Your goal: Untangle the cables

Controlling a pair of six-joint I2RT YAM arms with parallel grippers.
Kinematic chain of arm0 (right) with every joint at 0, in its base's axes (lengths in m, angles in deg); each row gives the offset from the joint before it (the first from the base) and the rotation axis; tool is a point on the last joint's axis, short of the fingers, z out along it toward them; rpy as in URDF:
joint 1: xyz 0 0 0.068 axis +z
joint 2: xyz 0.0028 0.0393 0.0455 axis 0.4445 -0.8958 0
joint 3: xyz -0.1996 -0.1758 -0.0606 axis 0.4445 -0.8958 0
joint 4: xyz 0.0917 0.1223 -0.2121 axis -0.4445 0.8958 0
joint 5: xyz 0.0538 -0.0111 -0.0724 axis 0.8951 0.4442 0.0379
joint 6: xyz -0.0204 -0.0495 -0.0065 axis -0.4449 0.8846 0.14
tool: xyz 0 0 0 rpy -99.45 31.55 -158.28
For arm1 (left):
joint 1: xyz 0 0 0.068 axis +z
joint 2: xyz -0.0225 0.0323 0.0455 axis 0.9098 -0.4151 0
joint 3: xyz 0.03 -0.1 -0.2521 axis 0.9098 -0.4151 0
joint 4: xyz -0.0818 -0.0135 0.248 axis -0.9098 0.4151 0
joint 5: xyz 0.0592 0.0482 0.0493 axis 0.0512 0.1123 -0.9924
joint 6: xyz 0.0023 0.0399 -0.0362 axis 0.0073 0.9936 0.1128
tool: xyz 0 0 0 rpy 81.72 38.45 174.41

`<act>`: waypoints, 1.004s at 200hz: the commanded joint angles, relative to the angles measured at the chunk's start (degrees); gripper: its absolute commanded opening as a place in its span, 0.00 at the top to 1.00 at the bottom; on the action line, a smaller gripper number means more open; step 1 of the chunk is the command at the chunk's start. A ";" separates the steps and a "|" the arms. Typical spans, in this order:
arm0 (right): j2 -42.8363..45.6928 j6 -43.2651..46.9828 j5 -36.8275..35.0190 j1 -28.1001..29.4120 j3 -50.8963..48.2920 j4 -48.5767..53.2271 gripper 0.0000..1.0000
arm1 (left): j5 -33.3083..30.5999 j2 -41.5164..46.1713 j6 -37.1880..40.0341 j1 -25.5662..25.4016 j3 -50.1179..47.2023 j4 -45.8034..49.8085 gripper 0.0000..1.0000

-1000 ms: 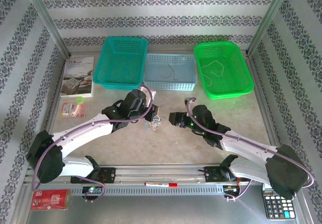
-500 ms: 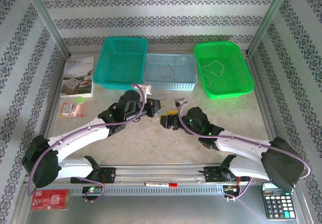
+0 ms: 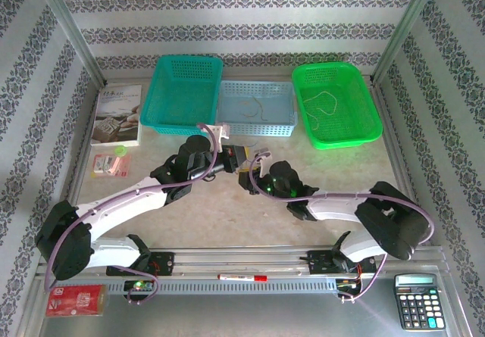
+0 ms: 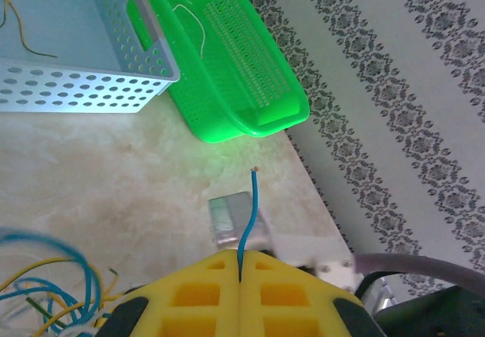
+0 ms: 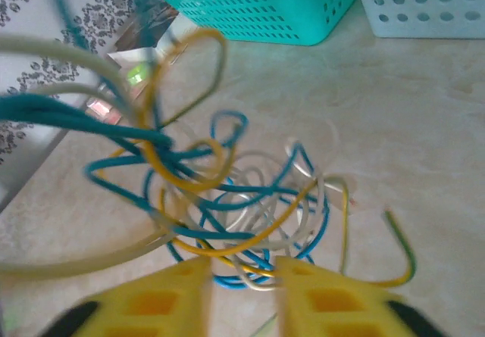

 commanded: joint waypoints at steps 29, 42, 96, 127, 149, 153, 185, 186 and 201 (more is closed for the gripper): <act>-3.01 -1.40 -3.16 0.79 -4.10 -8.27 0.84 | 0.89 3.57 -2.03 -0.40 0.88 -3.46 1.00; -2.24 -1.52 -3.08 0.78 -4.84 -8.17 0.82 | 0.70 4.02 -1.48 -0.41 1.02 -2.74 1.00; 9.53 0.18 -4.26 0.74 -8.30 0.16 0.53 | -1.00 5.27 0.33 -0.39 -0.16 -1.74 1.00; 19.71 1.85 -5.30 0.70 -9.34 7.16 0.44 | -1.20 5.29 0.42 -0.39 -1.17 -2.18 1.00; 26.18 3.07 -4.82 0.74 -8.78 12.20 0.41 | -1.04 4.98 0.28 -0.39 -1.22 -2.45 1.00; 27.34 3.31 -4.64 0.70 -8.68 12.69 0.40 | -1.03 4.91 0.27 -0.39 -1.20 -2.56 1.00; 31.21 5.01 -4.00 0.74 -6.39 15.00 0.35 | -0.80 4.31 0.04 -0.41 -1.02 -3.00 1.00; 31.21 5.03 -4.00 0.80 -6.29 15.00 0.35 | -0.83 4.31 0.02 -0.40 -1.05 -2.99 1.00; 30.58 5.46 -3.87 0.78 -4.82 14.72 0.35 | -0.69 4.14 -0.07 -0.39 -0.85 -3.10 1.00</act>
